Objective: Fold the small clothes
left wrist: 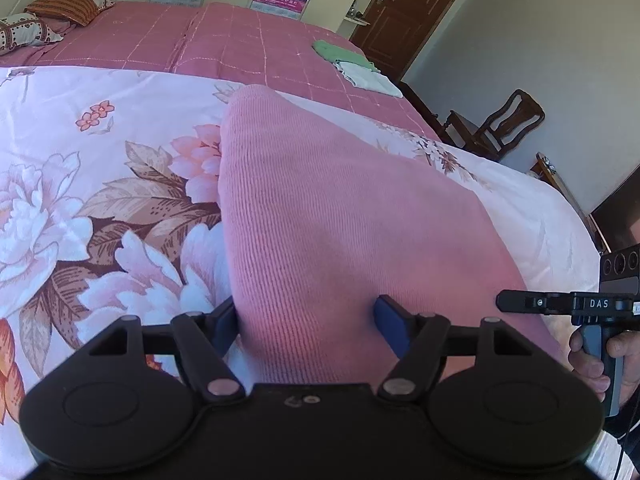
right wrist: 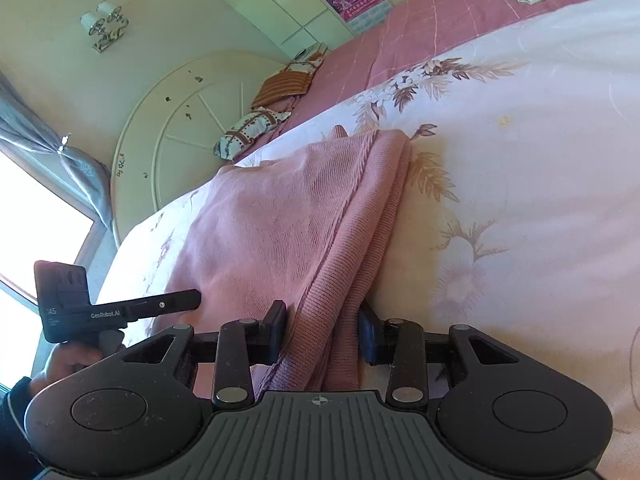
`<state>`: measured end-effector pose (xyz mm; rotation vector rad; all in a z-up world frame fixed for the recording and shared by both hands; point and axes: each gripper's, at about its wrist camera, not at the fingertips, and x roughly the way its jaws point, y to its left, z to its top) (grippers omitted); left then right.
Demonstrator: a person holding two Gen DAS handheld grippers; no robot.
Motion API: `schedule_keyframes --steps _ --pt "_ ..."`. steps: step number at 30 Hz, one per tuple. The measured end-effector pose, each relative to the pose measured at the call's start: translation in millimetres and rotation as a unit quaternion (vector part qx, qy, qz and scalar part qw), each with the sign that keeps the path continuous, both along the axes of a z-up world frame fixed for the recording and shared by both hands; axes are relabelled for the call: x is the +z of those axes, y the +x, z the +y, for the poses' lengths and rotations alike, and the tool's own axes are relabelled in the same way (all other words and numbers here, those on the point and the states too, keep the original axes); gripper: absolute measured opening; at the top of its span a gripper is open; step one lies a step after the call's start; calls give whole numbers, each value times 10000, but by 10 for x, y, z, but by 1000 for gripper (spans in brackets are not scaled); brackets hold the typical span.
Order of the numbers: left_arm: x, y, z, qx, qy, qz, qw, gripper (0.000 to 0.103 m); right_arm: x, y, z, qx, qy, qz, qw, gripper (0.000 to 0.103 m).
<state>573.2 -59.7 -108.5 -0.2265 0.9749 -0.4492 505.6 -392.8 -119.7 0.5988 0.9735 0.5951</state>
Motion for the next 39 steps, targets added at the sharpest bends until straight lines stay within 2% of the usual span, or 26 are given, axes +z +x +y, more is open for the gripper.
schedule_keyframes --steps 2,4,6,8,10,14,21,23,26,31,39 --pt "16 1 -19 79 54 -4 10000 69 -1 43 42 -60 -29 -6 10000 38" --pt "66 -1 -91 109 204 -60 9997 58 42 71 140 -117 -248 -109 9996 38" --pt "129 -13 -201 54 508 -174 9985 52 114 50 266 -147 -636 -253 9975 38" --pt "182 -13 -267 66 639 -228 9977 45 183 -9 399 -139 -1080 -452 9930 30" --pt "249 -35 -274 71 658 -341 9972 33 241 -80 494 -114 -1358 -695 9882 21" --pt "409 -134 -315 -66 803 -588 9950 29 433 -239 627 -79 -1745 -1178 9776 19" --pt "724 -346 -457 -400 1070 -1093 9874 28 789 -414 863 -97 -2145 -1599 9635 19" --pt "798 -413 -432 -513 1029 -1198 9861 28 890 -473 944 -101 -2264 -1705 9589 19" --pt "891 -484 -267 -570 770 -1258 9874 28 1037 -569 1057 -167 -2368 -1799 9546 19" --pt "1032 -684 152 -660 750 -1409 9850 28 1246 -724 1401 -229 -2477 -1908 9496 19" --pt "1141 -935 1199 -460 908 -1379 9852 28 1340 -908 2446 -40 -2388 -2035 9495 19"
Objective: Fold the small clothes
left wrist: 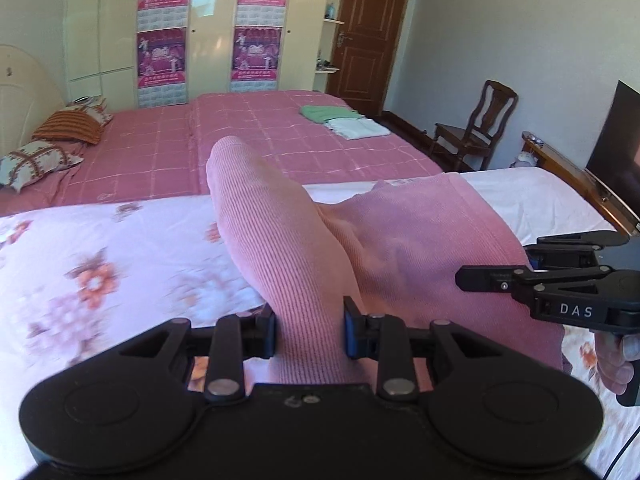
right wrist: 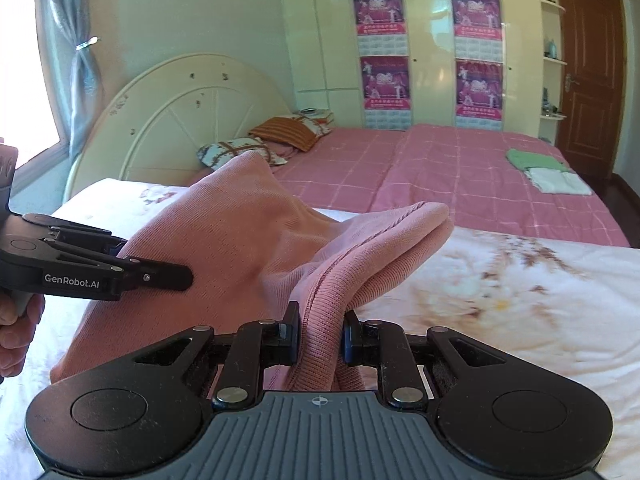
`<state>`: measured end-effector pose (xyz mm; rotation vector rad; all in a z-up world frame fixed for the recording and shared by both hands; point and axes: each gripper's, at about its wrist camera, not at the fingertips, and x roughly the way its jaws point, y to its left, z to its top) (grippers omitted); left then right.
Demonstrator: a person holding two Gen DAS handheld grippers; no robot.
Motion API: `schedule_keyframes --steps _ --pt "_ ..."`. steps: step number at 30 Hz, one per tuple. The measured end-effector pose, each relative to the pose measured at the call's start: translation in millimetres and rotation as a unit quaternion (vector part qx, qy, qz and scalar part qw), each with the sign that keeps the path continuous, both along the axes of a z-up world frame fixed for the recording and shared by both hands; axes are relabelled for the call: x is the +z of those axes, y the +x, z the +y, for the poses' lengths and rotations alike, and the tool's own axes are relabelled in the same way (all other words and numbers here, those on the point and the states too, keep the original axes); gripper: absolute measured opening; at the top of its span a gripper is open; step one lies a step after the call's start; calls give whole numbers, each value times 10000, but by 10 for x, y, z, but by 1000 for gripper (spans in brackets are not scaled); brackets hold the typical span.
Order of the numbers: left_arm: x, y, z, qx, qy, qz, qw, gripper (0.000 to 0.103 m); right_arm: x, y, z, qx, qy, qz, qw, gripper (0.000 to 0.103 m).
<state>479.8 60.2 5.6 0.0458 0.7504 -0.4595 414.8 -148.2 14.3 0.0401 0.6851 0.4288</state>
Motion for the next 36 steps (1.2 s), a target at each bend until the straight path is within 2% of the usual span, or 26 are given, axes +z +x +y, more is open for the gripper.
schedule_keyframes --steps 10,15,17,19,20,22,24,26,28,32,33,34,36 --pt "-211 -234 1258 625 92 208 9978 28 -362 50 1352 705 194 224 9971 19" --pt "-489 -203 1575 859 -1 462 9952 29 -693 86 1648 748 250 496 9957 19" --pt "-665 -197 1633 959 105 588 9936 33 -869 102 1659 672 209 668 9953 19" --pt "-775 -224 1652 1065 176 571 9925 50 -1045 121 1620 520 134 852 9949 19" --pt "-803 -257 1687 1098 180 522 9924 53 -1144 149 1558 453 218 1059 9931 19" --pt "-784 -280 1754 1179 192 464 9918 68 -1224 175 1433 374 532 1208 9905 23" --pt "-721 -294 1844 1124 3 369 9930 68 -1175 168 1320 237 817 1295 9879 33" --pt "-690 -285 1955 1084 -298 278 9933 63 -1095 192 1193 111 1151 1208 9859 33" --pt "-680 -191 2035 1128 -443 287 9922 50 -1045 272 1121 11 1453 1242 9816 33" --pt "-714 49 2086 1314 -557 369 9891 47 -1027 504 1100 -339 1566 1180 9800 33" --pt "-750 99 2092 1347 -540 433 9885 46 -1013 538 1127 -339 1505 1102 9819 30" --pt "-795 148 2087 1346 -484 509 9884 47 -1002 570 1168 -323 1366 1030 9847 17" --pt "-872 199 2061 1326 -388 603 9886 47 -1007 613 1268 -359 869 906 9914 7"
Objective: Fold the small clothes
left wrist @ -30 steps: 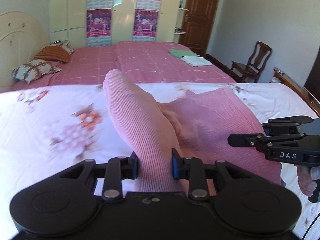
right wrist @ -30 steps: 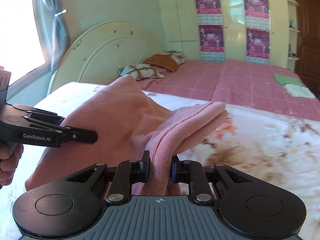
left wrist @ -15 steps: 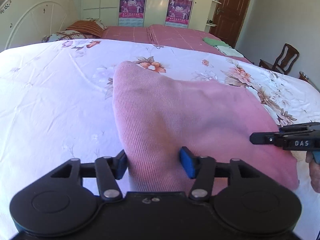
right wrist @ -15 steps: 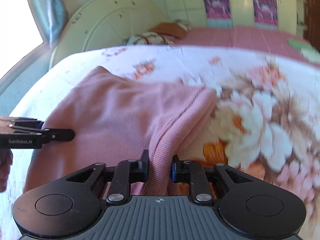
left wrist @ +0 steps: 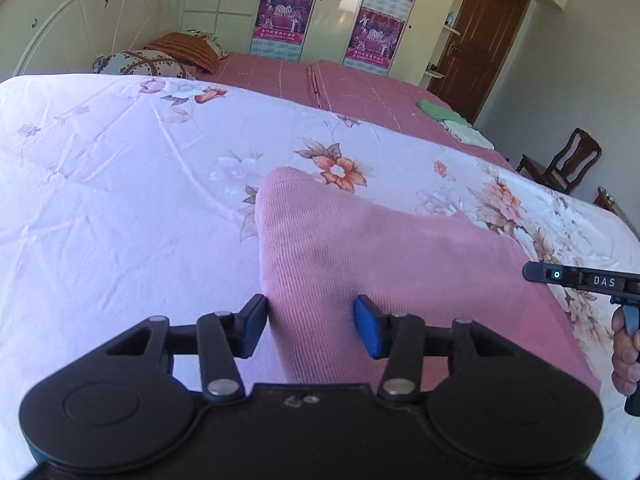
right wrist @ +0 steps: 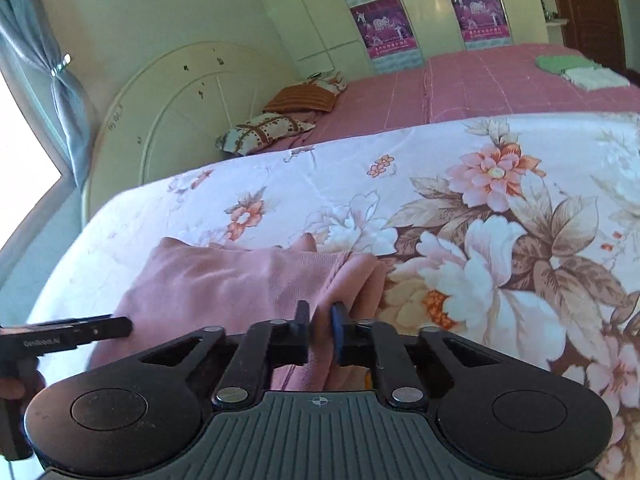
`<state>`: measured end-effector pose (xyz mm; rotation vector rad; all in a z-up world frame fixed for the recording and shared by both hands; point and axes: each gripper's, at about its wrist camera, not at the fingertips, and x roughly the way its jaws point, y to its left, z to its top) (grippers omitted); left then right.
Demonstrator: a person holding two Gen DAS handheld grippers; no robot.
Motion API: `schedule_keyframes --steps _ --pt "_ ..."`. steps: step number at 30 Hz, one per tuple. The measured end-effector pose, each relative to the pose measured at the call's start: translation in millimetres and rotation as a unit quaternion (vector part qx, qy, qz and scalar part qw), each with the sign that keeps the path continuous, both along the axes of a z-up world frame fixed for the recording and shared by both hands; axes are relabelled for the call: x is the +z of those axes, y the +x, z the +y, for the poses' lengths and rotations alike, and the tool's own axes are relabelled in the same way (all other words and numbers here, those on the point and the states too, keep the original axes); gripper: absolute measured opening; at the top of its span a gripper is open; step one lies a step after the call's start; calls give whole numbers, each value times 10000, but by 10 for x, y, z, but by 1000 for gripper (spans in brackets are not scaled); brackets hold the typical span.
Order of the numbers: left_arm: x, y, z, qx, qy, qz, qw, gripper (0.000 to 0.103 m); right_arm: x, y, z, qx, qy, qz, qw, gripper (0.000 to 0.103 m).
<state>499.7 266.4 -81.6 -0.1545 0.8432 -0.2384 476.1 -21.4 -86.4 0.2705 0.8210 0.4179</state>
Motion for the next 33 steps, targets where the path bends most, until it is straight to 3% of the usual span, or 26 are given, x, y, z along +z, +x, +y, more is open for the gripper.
schedule_keyframes --steps 3,7,12,14,15,16,21,26,27,28,29,33 --pt "-73 32 36 22 -153 40 9999 47 -159 97 70 -66 -678 49 9977 4" --pt "-145 33 85 82 -293 48 9995 54 -302 167 3 -97 -648 122 9978 3" --pt "-18 -185 146 208 -372 -106 9990 62 -176 136 -16 -26 -611 248 9978 4" --pt "61 -427 194 125 -462 -252 9985 62 14 -28 -76 -78 -481 162 9987 22" --pt "78 -570 220 123 -488 -295 9983 61 105 -154 -135 -29 -340 62 9994 49" --pt "76 -690 240 124 -502 -275 9983 60 165 -279 -196 71 -185 -9 9998 51" --pt "4 -1204 294 194 -657 -158 9975 58 263 -965 -344 536 261 158 9981 51" --pt "-120 -1297 195 194 -387 49 9991 58 111 -1129 -178 655 510 503 9953 50" --pt "-129 -1293 187 226 -374 44 9990 58 85 -1118 -157 641 560 542 9949 44" --pt "-130 -1286 187 252 -375 61 9990 59 58 -1096 -138 629 603 598 9944 26" --pt "-127 -1282 189 269 -378 76 9989 59 24 -1070 -127 591 597 658 9943 16" --pt "-122 -1327 180 280 -299 93 9991 58 16 -1051 -222 458 500 644 9956 11"
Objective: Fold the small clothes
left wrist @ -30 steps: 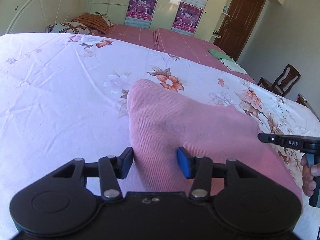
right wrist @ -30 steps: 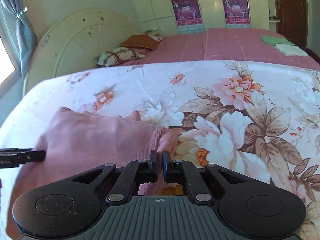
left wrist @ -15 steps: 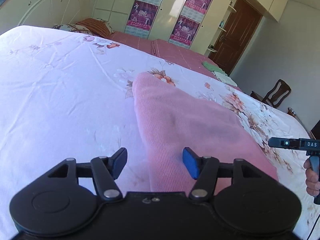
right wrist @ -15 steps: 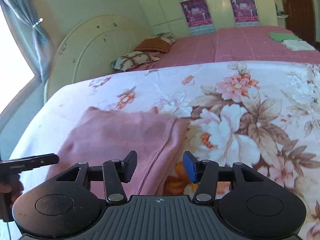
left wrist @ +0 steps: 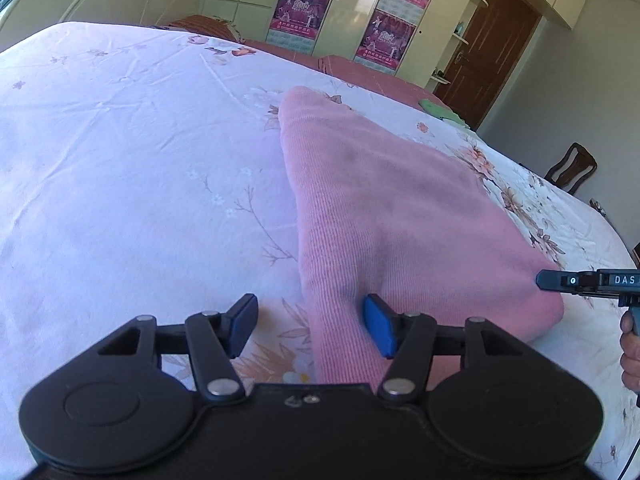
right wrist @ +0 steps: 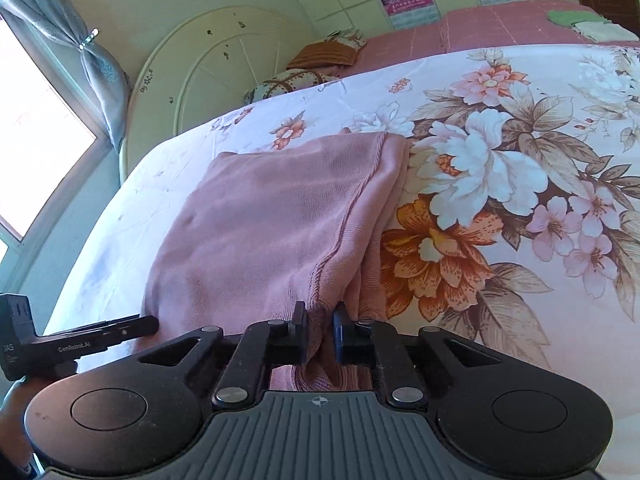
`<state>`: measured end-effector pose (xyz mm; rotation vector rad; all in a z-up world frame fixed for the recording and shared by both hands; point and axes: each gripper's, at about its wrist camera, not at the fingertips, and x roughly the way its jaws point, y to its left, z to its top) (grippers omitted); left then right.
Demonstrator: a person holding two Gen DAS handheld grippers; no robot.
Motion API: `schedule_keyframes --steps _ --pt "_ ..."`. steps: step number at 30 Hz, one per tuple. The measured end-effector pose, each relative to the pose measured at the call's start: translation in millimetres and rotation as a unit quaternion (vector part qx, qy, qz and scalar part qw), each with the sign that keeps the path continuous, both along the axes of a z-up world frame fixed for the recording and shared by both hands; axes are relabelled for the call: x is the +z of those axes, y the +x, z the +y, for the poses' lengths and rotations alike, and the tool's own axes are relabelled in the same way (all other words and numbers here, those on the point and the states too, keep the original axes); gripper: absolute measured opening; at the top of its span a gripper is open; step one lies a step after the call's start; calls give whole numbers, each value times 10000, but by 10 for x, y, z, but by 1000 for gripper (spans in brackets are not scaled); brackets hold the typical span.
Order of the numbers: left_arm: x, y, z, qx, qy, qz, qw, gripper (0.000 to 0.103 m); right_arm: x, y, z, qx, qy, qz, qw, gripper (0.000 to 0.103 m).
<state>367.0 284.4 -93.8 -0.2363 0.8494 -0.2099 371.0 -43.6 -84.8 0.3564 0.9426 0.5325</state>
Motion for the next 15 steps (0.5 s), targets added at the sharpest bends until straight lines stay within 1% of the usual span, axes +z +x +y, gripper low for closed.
schedule_keyframes --steps 3,6,8,11,12,14,15 --pt "-33 -37 -16 18 112 -7 9999 59 -33 -28 -52 -8 -208 52 9998 10" --pt "-47 -71 -96 5 378 -81 9993 59 -177 -37 -30 31 -499 85 9987 10" --pt "-46 -78 -138 0 516 -105 9986 59 -222 -37 -45 -60 -400 140 9991 11" --pt "-49 -85 -143 14 540 -112 9985 60 -213 -46 -50 -128 -429 163 9989 11" --pt "-45 -89 -141 23 538 -107 9985 60 -210 -53 -56 -156 -407 179 9989 13" --pt "-37 -106 -143 37 559 -91 9984 60 -179 -76 -80 -235 -414 179 9987 24" --pt "-26 -120 -144 52 581 -76 9983 61 -135 -100 -91 -292 -444 160 9985 31"
